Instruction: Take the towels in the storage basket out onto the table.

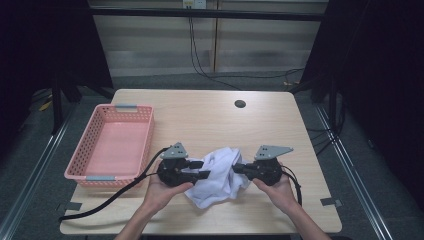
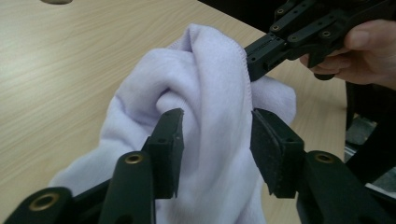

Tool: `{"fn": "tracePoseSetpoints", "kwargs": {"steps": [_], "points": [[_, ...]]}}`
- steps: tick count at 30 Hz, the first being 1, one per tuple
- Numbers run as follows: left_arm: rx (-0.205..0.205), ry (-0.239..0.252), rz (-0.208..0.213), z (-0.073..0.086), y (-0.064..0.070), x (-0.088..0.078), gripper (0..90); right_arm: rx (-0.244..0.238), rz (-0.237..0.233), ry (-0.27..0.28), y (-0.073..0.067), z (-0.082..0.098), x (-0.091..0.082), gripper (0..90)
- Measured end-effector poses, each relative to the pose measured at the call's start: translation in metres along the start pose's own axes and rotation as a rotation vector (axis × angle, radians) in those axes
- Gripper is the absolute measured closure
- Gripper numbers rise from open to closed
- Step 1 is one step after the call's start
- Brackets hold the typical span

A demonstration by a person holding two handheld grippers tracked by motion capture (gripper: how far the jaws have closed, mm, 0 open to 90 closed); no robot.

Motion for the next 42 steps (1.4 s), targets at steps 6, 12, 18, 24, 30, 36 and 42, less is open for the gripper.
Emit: {"fn": "tracePoseSetpoints", "kwargs": {"steps": [6, 12, 18, 24, 30, 36, 42], "points": [[0.003, -0.002, -0.004, 0.004, -0.006, 0.008, 84.1, -0.013, -0.004, -0.010, -0.002, -0.001, 0.002, 89.5], [-0.018, 0.060, 0.003, -0.004, -0.005, -0.012, 85.5, -0.009, 0.031, -0.030, 0.000, 0.002, -0.003, 89.8], [-0.046, 0.055, 0.021, -0.004, -0.009, -0.015, 85.2, 0.019, -0.022, 0.022, 0.008, 0.008, -0.011, 79.4], [-0.048, 0.016, 0.008, 0.000, -0.013, -0.006, 84.1, 0.026, -0.003, 0.017, 0.005, -0.002, 0.004, 58.4], [-0.051, -0.013, 0.002, 0.004, -0.015, 0.002, 77.2, 0.017, -0.003, 0.002, 0.008, -0.006, 0.021, 58.5], [-0.047, -0.008, 0.006, -0.002, -0.015, 0.008, 55.4, -0.003, -0.039, 0.018, 0.006, -0.013, 0.033, 81.8], [-0.033, 0.061, 0.010, -0.006, -0.012, -0.002, 79.6, -0.006, -0.019, 0.030, 0.004, -0.017, 0.025, 88.3]]}}
Point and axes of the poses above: each handheld gripper's, and its own axes: x roughly forward along the jaws, z roughly out of its underside, y roughly to its right, the point moved 2 cm from there along x, roughly forward along the jaws, and after that the axes turned 13 degrees about -x, right-handed, at the moved point
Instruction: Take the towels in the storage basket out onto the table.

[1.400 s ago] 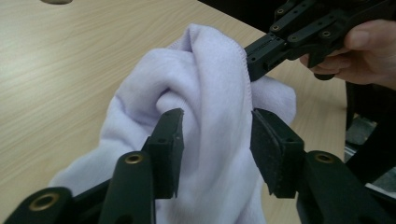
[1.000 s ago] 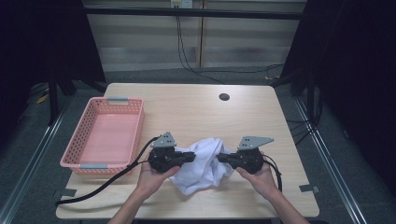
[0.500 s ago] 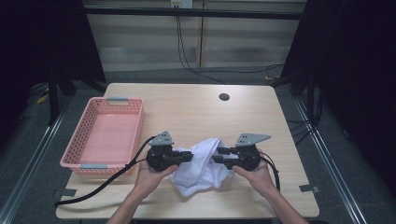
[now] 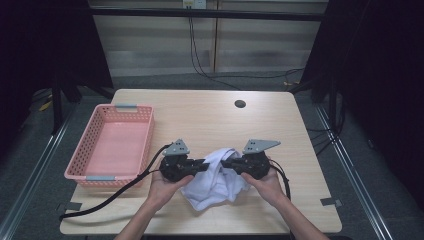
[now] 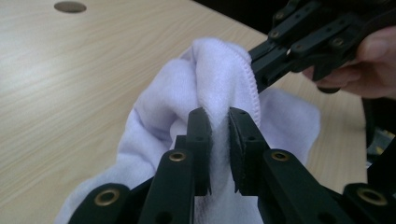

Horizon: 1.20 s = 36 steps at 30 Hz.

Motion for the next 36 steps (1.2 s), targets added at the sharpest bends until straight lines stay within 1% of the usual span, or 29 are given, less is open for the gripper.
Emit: {"fn": "tracePoseSetpoints", "kwargs": {"steps": [1, 2, 5, 8, 10, 11, 12, 13, 14, 16, 17, 18, 19, 21, 22, 23, 24, 25, 26, 27, 28, 29, 30, 31, 32, 33, 34, 35, 36], "points": [[-0.002, 0.014, 0.010, -0.002, 0.001, -0.002, 79.6, -0.006, 0.001, 0.003, 0.000, -0.001, -0.002, 88.3], [0.003, 0.021, 0.008, -0.002, 0.002, -0.003, 79.9, -0.008, -0.001, 0.005, -0.001, -0.001, -0.004, 88.3], [0.003, 0.020, 0.020, -0.002, 0.002, -0.004, 80.3, -0.021, 0.000, 0.009, -0.004, -0.002, -0.011, 88.4], [-0.003, 0.015, 0.019, -0.003, 0.001, -0.004, 80.3, -0.024, 0.001, -0.019, -0.006, 0.004, -0.013, 89.3], [-0.002, 0.011, 0.017, -0.002, 0.002, -0.004, 82.7, -0.018, 0.001, -0.031, -0.006, 0.009, -0.015, 89.4], [-0.010, 0.013, 0.029, -0.001, 0.001, -0.004, 82.8, -0.018, 0.007, -0.034, -0.005, 0.010, -0.016, 89.5], [-0.017, 0.014, 0.032, 0.000, 0.002, -0.005, 82.9, -0.018, 0.009, -0.038, -0.005, 0.010, -0.017, 89.5], [-0.006, 0.004, 0.018, 0.000, 0.002, -0.005, 84.7, -0.021, 0.012, -0.043, -0.005, 0.011, -0.019, 89.4], [-0.003, 0.001, 0.017, 0.001, 0.003, -0.006, 85.3, -0.021, 0.010, -0.046, -0.005, 0.011, -0.021, 89.5], [-0.008, 0.005, 0.021, 0.002, 0.003, -0.008, 86.2, -0.025, 0.031, -0.060, -0.005, 0.013, -0.026, 89.5], [-0.012, 0.008, 0.015, 0.002, 0.002, -0.009, 86.2, -0.025, 0.031, -0.060, -0.005, 0.013, -0.026, 89.5], [-0.009, 0.005, -0.003, 0.003, 0.001, -0.011, 86.8, -0.020, 0.034, -0.062, -0.004, 0.016, -0.028, 89.5], [-0.026, 0.006, -0.013, 0.005, -0.003, -0.017, 86.9, -0.012, 0.058, -0.082, 0.000, 0.022, -0.033, 89.5], [-0.033, 0.003, -0.019, 0.007, -0.005, -0.019, 87.1, -0.005, 0.064, -0.086, 0.002, 0.025, -0.037, 89.5], [-0.029, -0.002, -0.025, 0.008, -0.006, -0.021, 87.1, 0.003, 0.078, -0.083, 0.005, 0.028, -0.043, 89.6], [-0.042, 0.000, -0.020, 0.009, -0.007, -0.023, 87.2, 0.007, 0.091, -0.076, 0.007, 0.030, -0.050, 89.6], [-0.042, 0.000, -0.020, 0.009, -0.007, -0.023, 87.2, 0.007, 0.091, -0.076, 0.007, 0.030, -0.050, 89.6], [-0.042, 0.012, -0.029, 0.008, -0.005, -0.028, 87.3, 0.000, 0.120, -0.074, 0.009, 0.028, -0.060, 89.6], [-0.042, 0.012, -0.029, 0.008, -0.005, -0.028, 87.3, 0.000, 0.120, -0.074, 0.009, 0.028, -0.060, 89.6], [-0.042, 0.024, -0.027, 0.004, -0.002, -0.034, 87.3, 0.007, 0.146, -0.058, 0.014, 0.025, -0.071, 89.6], [-0.042, 0.024, -0.027, 0.004, -0.002, -0.034, 87.4, 0.011, 0.159, -0.052, 0.017, 0.024, -0.076, 89.6], [-0.034, 0.033, -0.029, 0.001, 0.001, -0.038, 87.4, 0.011, 0.184, -0.047, 0.021, 0.022, -0.081, 89.6], [-0.032, 0.044, -0.029, -0.002, 0.003, -0.043, 87.4, 0.011, 0.184, -0.047, 0.021, 0.022, -0.081, 89.6], [-0.018, 0.061, -0.053, -0.008, 0.008, -0.056, 87.5, 0.018, 0.218, -0.029, 0.029, 0.018, -0.092, 89.7], [-0.018, 0.061, -0.053, -0.008, 0.008, -0.056, 87.6, 0.018, 0.218, -0.029, 0.029, 0.018, -0.092, 89.7], [-0.022, 0.083, -0.041, -0.013, 0.011, -0.064, 87.6, 0.041, 0.270, 0.002, 0.041, 0.014, -0.107, 89.7], [-0.026, 0.096, -0.035, -0.015, 0.013, -0.070, 87.6, 0.041, 0.270, 0.002, 0.041, 0.014, -0.107, 89.7], [-0.009, 0.110, -0.052, -0.019, 0.018, -0.081, 87.6, 0.052, 0.317, 0.025, 0.050, 0.011, -0.119, 89.7], [-0.009, 0.110, -0.052, -0.019, 0.018, -0.081, 87.5, 0.052, 0.317, 0.025, 0.050, 0.011, -0.119, 89.7]]}}
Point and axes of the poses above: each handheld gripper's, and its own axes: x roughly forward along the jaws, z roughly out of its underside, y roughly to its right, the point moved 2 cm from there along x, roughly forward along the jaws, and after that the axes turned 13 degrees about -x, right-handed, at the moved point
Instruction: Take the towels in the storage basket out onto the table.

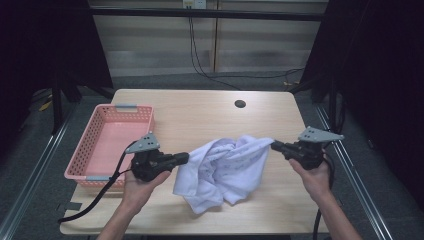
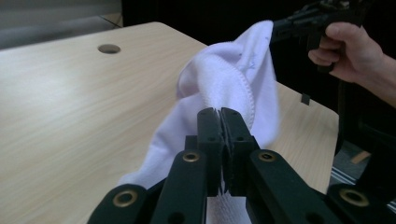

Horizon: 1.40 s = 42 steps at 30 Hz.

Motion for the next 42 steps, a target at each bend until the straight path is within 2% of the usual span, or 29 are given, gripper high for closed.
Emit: {"fn": "tracePoseSetpoints", "kwargs": {"steps": [1, 4, 6, 7, 9, 10, 12, 13, 16, 17, 20, 21, 22, 23, 24, 26, 27, 28, 29, 32, 33, 34, 35, 36, 38, 39, 40, 41, 42], "points": [[0.007, 0.011, -0.035, 0.001, -0.001, -0.006, 87.6, 0.023, 0.023, 0.020, 0.010, -0.002, -0.005, 89.7], [-0.001, -0.011, -0.070, 0.008, -0.012, -0.004, 87.3, 0.034, 0.040, 0.003, 0.015, 0.003, -0.003, 89.5], [-0.061, -0.046, -0.091, 0.023, -0.029, 0.007, 86.0, 0.046, 0.034, -0.029, 0.014, 0.015, 0.004, 89.1], [-0.085, -0.067, -0.085, 0.030, -0.036, 0.011, 76.3, 0.059, 0.003, -0.051, 0.011, 0.027, 0.010, 80.1], [-0.121, -0.078, -0.074, 0.044, -0.038, 0.017, 69.4, 0.062, 0.001, -0.079, 0.006, 0.034, 0.013, 71.8], [-0.121, -0.078, -0.074, 0.044, -0.038, 0.017, 65.1, 0.062, 0.001, -0.079, 0.006, 0.034, 0.013, 71.8], [-0.112, -0.083, -0.081, 0.046, -0.034, 0.017, 61.1, 0.055, 0.027, -0.082, 0.003, 0.035, 0.011, 58.5], [-0.097, -0.081, -0.046, 0.044, -0.027, 0.018, 59.1, 0.054, 0.045, -0.074, 0.003, 0.032, 0.008, 55.7], [-0.067, -0.103, -0.044, 0.043, -0.020, 0.023, 57.6, 0.061, 0.068, -0.038, 0.003, 0.025, 0.004, 53.0], [-0.035, -0.133, -0.039, 0.044, -0.016, 0.034, 57.7, 0.057, 0.085, -0.032, 0.002, 0.021, 0.004, 50.6], [-0.024, -0.142, -0.027, 0.045, -0.014, 0.045, 57.6, 0.048, 0.101, 0.001, 0.000, 0.014, 0.000, 50.7], [-0.018, -0.148, -0.015, 0.046, -0.014, 0.058, 57.0, 0.061, 0.057, 0.030, -0.001, 0.009, 0.001, 52.5], [-0.018, -0.148, -0.015, 0.046, -0.014, 0.058, 57.0, 0.061, 0.057, 0.030, -0.001, 0.009, 0.001, 52.5], [-0.005, -0.165, -0.049, 0.047, -0.016, 0.072, 56.7, 0.047, 0.020, -0.005, -0.007, 0.009, 0.011, 52.5], [-0.005, -0.165, -0.049, 0.047, -0.016, 0.072, 55.3, 0.047, 0.020, -0.005, -0.007, 0.009, 0.011, 52.5], [-0.011, -0.175, -0.050, 0.049, -0.019, 0.083, 53.9, 0.030, -0.044, -0.036, -0.019, 0.012, 0.029, 52.1], [-0.039, -0.185, -0.067, 0.052, -0.025, 0.092, 49.4, 0.025, -0.084, -0.055, -0.029, 0.014, 0.044, 50.4], [-0.039, -0.185, -0.067, 0.052, -0.025, 0.092, 49.4, 0.025, -0.084, -0.055, -0.029, 0.014, 0.044, 50.4], [-0.019, -0.220, -0.087, 0.056, -0.027, 0.101, 49.0, 0.009, -0.132, -0.074, -0.040, 0.015, 0.061, 48.5], [-0.036, -0.256, -0.089, 0.063, -0.031, 0.109, 46.5, -0.012, -0.166, -0.113, -0.050, 0.018, 0.077, 42.6], [-0.034, -0.275, -0.101, 0.071, -0.032, 0.113, 46.5, -0.021, -0.202, -0.177, -0.057, 0.025, 0.093, 35.4], [-0.034, -0.275, -0.101, 0.071, -0.032, 0.113, 46.5, -0.021, -0.202, -0.177, -0.057, 0.025, 0.093, 35.4], [-0.007, -0.276, -0.117, 0.074, -0.030, 0.114, 46.8, -0.018, -0.222, -0.224, -0.063, 0.036, 0.106, 31.5], [-0.007, -0.276, -0.117, 0.074, -0.030, 0.114, 51.8, -0.020, -0.233, -0.249, -0.066, 0.042, 0.111, 31.5], [-0.034, -0.286, -0.101, 0.074, -0.032, 0.112, 65.4, -0.048, -0.212, -0.276, -0.071, 0.049, 0.116, 32.0], [-0.062, -0.283, -0.064, 0.075, -0.035, 0.110, 72.0, -0.051, -0.202, -0.273, -0.072, 0.050, 0.117, 38.5], [-0.062, -0.283, -0.064, 0.075, -0.035, 0.110, 75.3, -0.069, -0.168, -0.282, -0.073, 0.050, 0.115, 47.3], [-0.077, -0.290, -0.033, 0.073, -0.037, 0.105, 79.2, -0.059, -0.166, -0.283, -0.071, 0.050, 0.114, 52.7], [-0.077, -0.290, -0.033, 0.073, -0.037, 0.105, 80.5, -0.059, -0.166, -0.283, -0.071, 0.050, 0.114, 52.7]]}}
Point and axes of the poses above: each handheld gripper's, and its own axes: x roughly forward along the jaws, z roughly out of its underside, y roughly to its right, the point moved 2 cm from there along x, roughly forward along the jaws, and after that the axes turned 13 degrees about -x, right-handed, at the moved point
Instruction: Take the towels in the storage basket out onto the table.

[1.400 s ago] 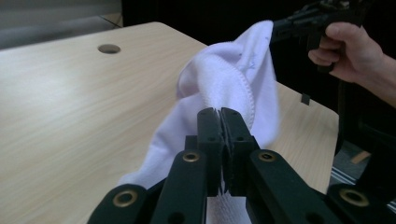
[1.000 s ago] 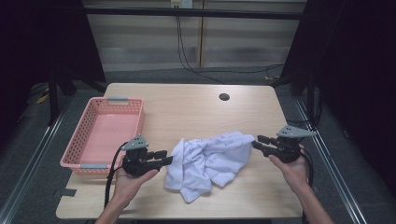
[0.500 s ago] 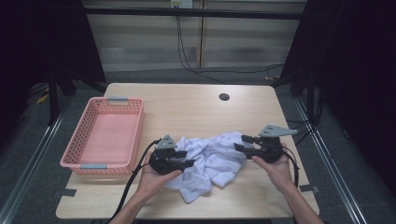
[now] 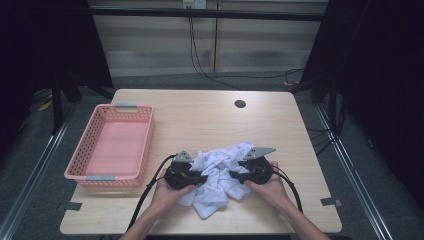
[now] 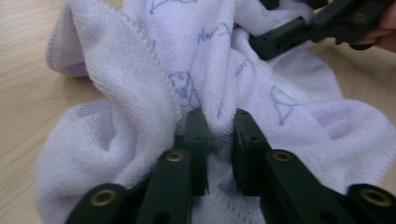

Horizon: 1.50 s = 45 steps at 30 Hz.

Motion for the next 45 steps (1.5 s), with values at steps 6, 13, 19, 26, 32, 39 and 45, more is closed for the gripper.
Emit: {"fn": "tracePoseSetpoints", "kwargs": {"steps": [6, 13, 19, 26, 32, 39, 45], "points": [[-0.005, 0.055, 0.084, -0.003, 0.011, -0.024, 82.2, 0.042, 0.017, 0.044, 0.015, 0.005, -0.016, 75.6], [-0.012, 0.150, 0.146, -0.006, 0.024, -0.056, 82.4, 0.123, 0.082, 0.148, 0.049, -0.001, -0.050, 76.7], [0.024, 0.199, 0.207, -0.011, 0.045, -0.080, 82.5, 0.169, 0.186, 0.201, 0.087, -0.020, -0.074, 77.9], [0.012, 0.194, 0.245, 0.001, 0.051, -0.098, 82.4, 0.199, 0.288, 0.195, 0.140, -0.044, -0.087, 78.8], [-0.027, 0.178, 0.185, 0.008, 0.027, -0.092, 65.1, 0.209, 0.307, 0.200, 0.161, -0.044, -0.072, 69.2], [-0.058, 0.159, 0.121, 0.012, 0.013, -0.086, 52.2, 0.206, 0.285, 0.174, 0.149, -0.028, -0.065, 41.8], [-0.028, 0.136, 0.097, 0.017, 0.017, -0.086, 54.6, 0.188, 0.291, 0.190, 0.136, -0.024, -0.090, 36.2]]}}
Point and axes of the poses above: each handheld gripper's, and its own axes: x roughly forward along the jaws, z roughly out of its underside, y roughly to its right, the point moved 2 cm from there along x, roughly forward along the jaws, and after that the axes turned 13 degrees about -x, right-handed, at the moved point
